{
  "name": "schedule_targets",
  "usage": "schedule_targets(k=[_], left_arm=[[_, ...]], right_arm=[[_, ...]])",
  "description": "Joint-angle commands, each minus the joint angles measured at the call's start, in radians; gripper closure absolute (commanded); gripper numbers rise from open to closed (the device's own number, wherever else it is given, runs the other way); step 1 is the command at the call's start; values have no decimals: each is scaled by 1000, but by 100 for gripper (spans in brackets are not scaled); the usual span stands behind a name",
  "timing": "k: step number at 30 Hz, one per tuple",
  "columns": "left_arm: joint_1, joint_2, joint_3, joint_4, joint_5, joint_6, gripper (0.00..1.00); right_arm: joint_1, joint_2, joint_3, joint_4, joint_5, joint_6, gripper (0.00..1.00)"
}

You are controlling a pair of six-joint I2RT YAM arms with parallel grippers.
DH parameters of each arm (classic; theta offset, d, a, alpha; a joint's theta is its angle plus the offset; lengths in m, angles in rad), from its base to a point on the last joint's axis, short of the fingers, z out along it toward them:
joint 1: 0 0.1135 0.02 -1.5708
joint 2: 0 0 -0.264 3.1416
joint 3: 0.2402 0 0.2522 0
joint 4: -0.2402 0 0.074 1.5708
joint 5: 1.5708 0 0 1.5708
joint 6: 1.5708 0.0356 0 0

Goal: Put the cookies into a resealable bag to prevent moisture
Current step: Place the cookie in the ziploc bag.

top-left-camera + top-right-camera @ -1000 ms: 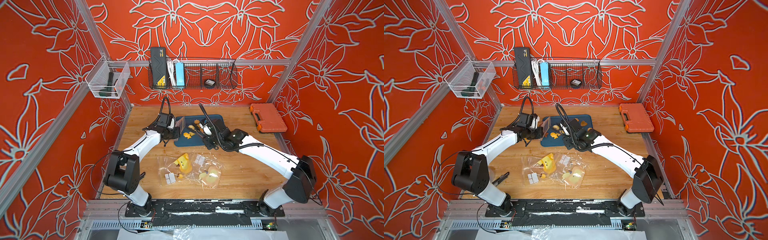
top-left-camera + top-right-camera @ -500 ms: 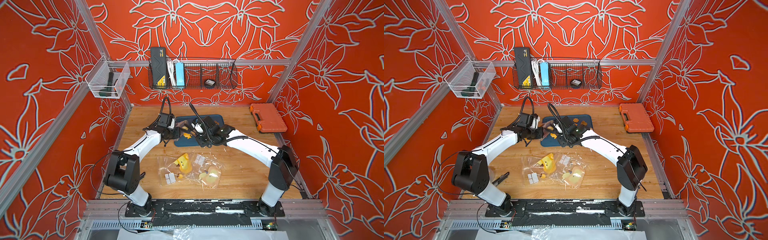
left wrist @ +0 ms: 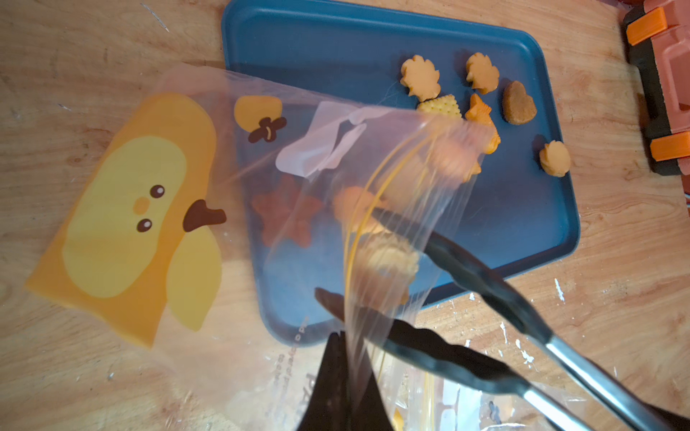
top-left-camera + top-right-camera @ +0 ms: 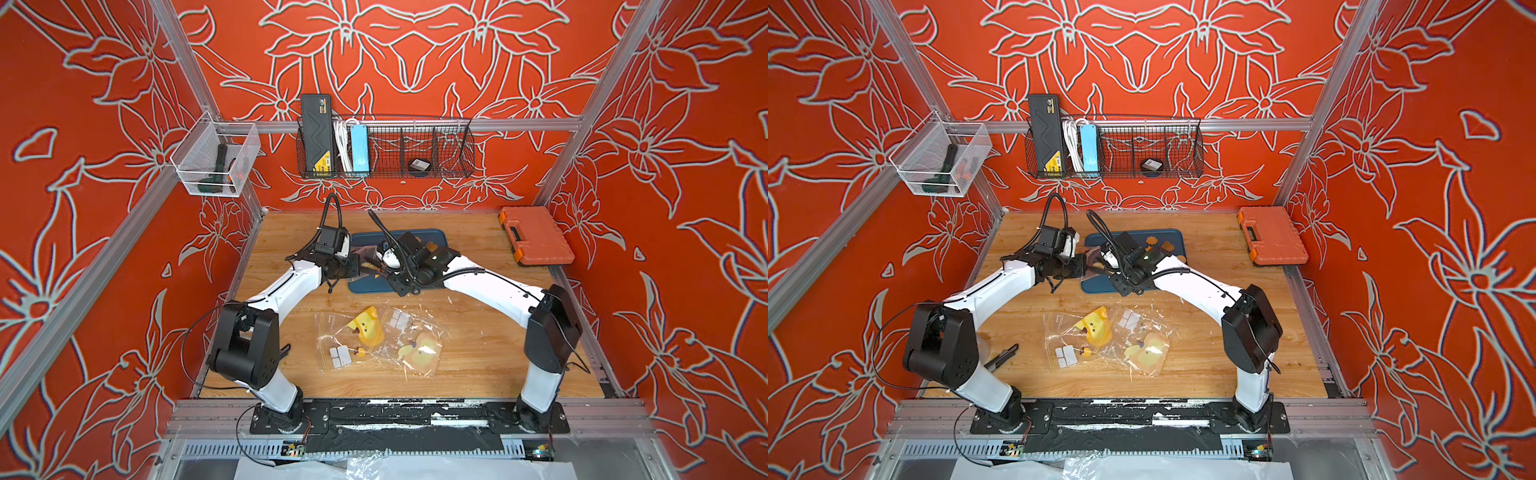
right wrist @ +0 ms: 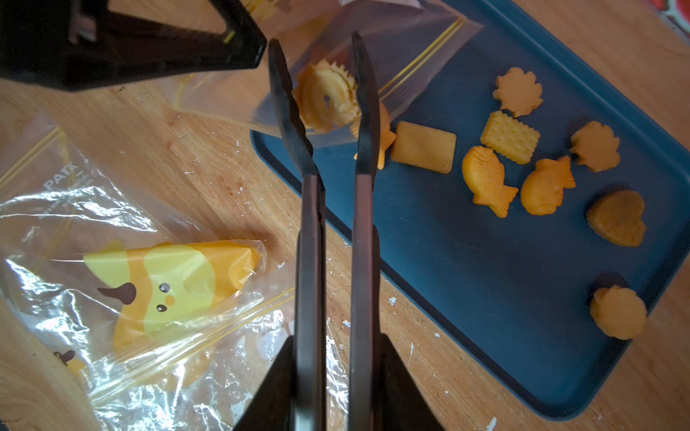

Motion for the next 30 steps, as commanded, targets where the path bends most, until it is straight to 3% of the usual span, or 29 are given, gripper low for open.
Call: schedule_targets(k=[1, 6, 13, 18, 23, 30], left_arm=[[-5, -25, 9, 5, 13, 17, 100], [-5, -26, 7, 3, 7, 14, 100], [-5, -24, 9, 1, 7, 13, 100], [-5, -22, 10, -3, 1, 14, 100], [-5, -17, 13, -13, -29, 7, 100], [-2, -14, 20, -34, -122, -18, 100]], right_arm=[[8, 35, 71, -14, -27, -25, 67], [8, 88, 144, -34, -22, -17, 64], [8, 81, 162, -40, -28, -13, 47], [8, 62, 153, -44, -31, -15, 44], [8, -5, 104, -38, -43, -11, 53], [8, -244, -157, 84, -58, 22, 59]])
